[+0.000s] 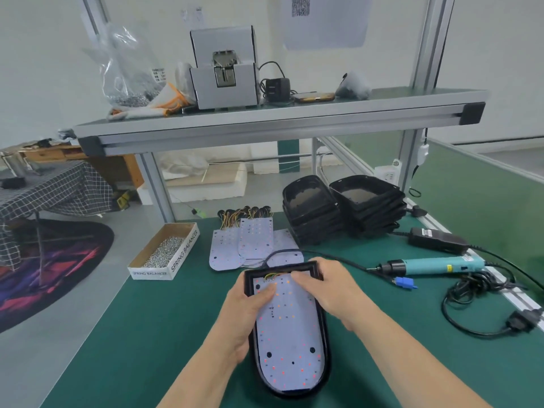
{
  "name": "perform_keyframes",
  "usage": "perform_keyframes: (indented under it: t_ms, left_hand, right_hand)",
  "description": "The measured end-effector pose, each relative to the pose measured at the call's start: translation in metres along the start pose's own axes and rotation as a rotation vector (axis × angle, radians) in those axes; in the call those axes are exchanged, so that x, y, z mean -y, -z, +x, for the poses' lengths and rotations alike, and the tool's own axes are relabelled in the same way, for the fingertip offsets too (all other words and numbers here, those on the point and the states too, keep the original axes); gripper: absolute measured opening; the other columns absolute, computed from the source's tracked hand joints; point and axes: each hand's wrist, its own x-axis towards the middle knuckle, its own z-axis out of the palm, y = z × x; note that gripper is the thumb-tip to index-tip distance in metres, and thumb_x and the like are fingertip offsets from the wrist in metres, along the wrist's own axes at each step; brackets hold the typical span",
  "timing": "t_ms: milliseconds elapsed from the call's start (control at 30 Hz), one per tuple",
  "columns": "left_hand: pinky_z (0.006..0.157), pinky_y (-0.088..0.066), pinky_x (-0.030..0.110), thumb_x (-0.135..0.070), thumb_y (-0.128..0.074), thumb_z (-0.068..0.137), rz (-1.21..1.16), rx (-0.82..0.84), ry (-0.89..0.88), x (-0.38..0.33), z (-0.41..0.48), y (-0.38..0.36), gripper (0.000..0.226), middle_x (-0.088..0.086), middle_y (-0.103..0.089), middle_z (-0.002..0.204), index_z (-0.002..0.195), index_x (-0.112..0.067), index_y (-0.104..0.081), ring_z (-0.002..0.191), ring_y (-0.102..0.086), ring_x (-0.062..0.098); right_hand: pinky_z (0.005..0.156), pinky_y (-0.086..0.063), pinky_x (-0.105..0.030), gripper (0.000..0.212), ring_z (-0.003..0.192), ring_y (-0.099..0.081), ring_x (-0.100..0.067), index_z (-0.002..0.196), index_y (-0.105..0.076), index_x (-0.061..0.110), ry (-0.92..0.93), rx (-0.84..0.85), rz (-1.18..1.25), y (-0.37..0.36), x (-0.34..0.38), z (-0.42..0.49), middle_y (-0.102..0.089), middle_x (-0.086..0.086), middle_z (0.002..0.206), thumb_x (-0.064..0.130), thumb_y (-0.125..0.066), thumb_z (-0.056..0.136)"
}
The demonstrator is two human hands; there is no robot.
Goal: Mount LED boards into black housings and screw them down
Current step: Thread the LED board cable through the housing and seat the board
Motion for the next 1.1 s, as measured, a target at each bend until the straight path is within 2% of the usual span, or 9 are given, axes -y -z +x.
perform_keyframes:
  t_ms: [133, 233, 367, 433, 500, 700, 867, 1000, 1100]
  left_hand:
    - [0.090, -0.058, 0.042, -0.027, -0.075, 0.083, 0.105, -0.023, 0.096, 0.011, 0.009, 0.001, 0.039, 0.007, -0.075, 0.110, 0.116, -0.011, -0.061, 0.103, -0.072, 0.025]
    - [0.077, -0.052, 0.028, -0.051, -0.063, 0.093, 0.413, -0.190, 0.024, 0.003, 0.033, 0.015, 0.036, -0.002, -0.074, 0.104, 0.105, -0.017, -0.067, 0.097, -0.067, 0.011]
    - [0.115, -0.030, 0.047, -0.043, -0.051, 0.098, 1.178, -0.621, -0.034, -0.018, 0.085, 0.075, 0.044, 0.022, -0.035, 0.153, 0.128, -0.012, -0.062, 0.142, -0.030, 0.036]
    - [0.122, -0.017, 0.047, -0.039, -0.058, 0.094, 1.485, -0.613, 0.105, -0.023, 0.101, 0.111, 0.056, 0.020, -0.020, 0.161, 0.146, -0.022, -0.043, 0.151, -0.013, 0.034]
    - [0.122, -0.017, 0.049, -0.029, -0.061, 0.090, 1.625, -0.586, 0.245, -0.024, 0.108, 0.136, 0.067, 0.016, -0.034, 0.156, 0.149, -0.017, -0.031, 0.149, -0.022, 0.032]
    - [0.102, -0.036, 0.042, -0.006, -0.051, 0.086, 1.731, -0.665, 0.081, -0.014, 0.086, 0.133, 0.024, 0.008, -0.067, 0.109, 0.108, -0.014, -0.052, 0.103, -0.056, 0.028]
    - [0.068, -0.031, 0.037, -0.005, -0.051, 0.080, 1.691, -0.569, -0.011, -0.004, 0.040, 0.118, 0.017, -0.001, -0.049, 0.066, 0.085, -0.018, -0.041, 0.062, -0.044, 0.021]
    - [0.065, -0.039, 0.033, -0.036, -0.040, 0.096, 1.610, -0.581, 0.081, -0.013, 0.032, 0.125, 0.025, -0.002, -0.055, 0.073, 0.080, -0.022, -0.053, 0.070, -0.052, 0.024]
    - [0.075, -0.049, 0.036, -0.023, -0.042, 0.101, 1.632, -0.485, 0.113, -0.029, 0.047, 0.143, 0.025, 0.001, -0.060, 0.096, 0.095, -0.021, -0.066, 0.087, -0.056, 0.026]
  right_hand:
    - [0.054, -0.035, -0.021, 0.032, 0.054, -0.041, -0.004, 0.066, -0.053, 0.016, -0.066, 0.025, -0.041, -0.006, -0.020, 0.013, -0.048, 0.016, 0.052, 0.028, -0.068, 0.092]
    - [0.068, -0.036, -0.030, 0.030, 0.075, -0.048, -0.012, 0.090, -0.065, -0.007, -0.166, 0.003, 0.111, -0.005, -0.034, 0.028, -0.057, 0.001, 0.078, 0.023, -0.068, 0.094]
    - [0.075, -0.047, -0.030, 0.025, 0.081, -0.060, -0.017, 0.101, -0.072, -0.001, -0.287, -0.014, 0.233, -0.005, -0.045, 0.035, -0.071, -0.006, 0.092, 0.022, -0.069, 0.095]
    - [0.076, -0.050, -0.029, 0.017, 0.082, -0.064, -0.018, 0.098, -0.074, 0.005, -0.317, -0.018, 0.275, -0.007, -0.049, 0.037, -0.075, -0.007, 0.096, 0.021, -0.069, 0.095]
    - [0.075, -0.049, -0.028, 0.014, 0.082, -0.066, -0.020, 0.098, -0.073, 0.007, -0.345, -0.003, 0.303, -0.008, -0.051, 0.039, -0.075, -0.008, 0.097, 0.020, -0.068, 0.095]
    - [0.079, -0.045, -0.034, 0.028, 0.086, -0.061, -0.022, 0.109, -0.069, -0.002, -0.367, 0.037, 0.298, -0.005, -0.053, 0.042, -0.071, -0.013, 0.099, 0.022, -0.068, 0.095]
    - [0.077, -0.046, -0.033, 0.023, 0.083, -0.061, -0.023, 0.105, -0.069, 0.000, -0.363, 0.063, 0.310, -0.006, -0.055, 0.043, -0.069, -0.011, 0.094, 0.020, -0.068, 0.095]
    - [0.075, -0.044, -0.034, 0.029, 0.082, -0.058, -0.023, 0.108, -0.068, -0.006, -0.356, 0.069, 0.291, -0.007, -0.055, 0.043, -0.066, -0.011, 0.092, 0.020, -0.068, 0.095]
    - [0.076, -0.043, -0.035, 0.030, 0.083, -0.058, -0.024, 0.110, -0.067, -0.007, -0.357, 0.076, 0.295, -0.007, -0.054, 0.041, -0.066, -0.013, 0.093, 0.019, -0.067, 0.095]
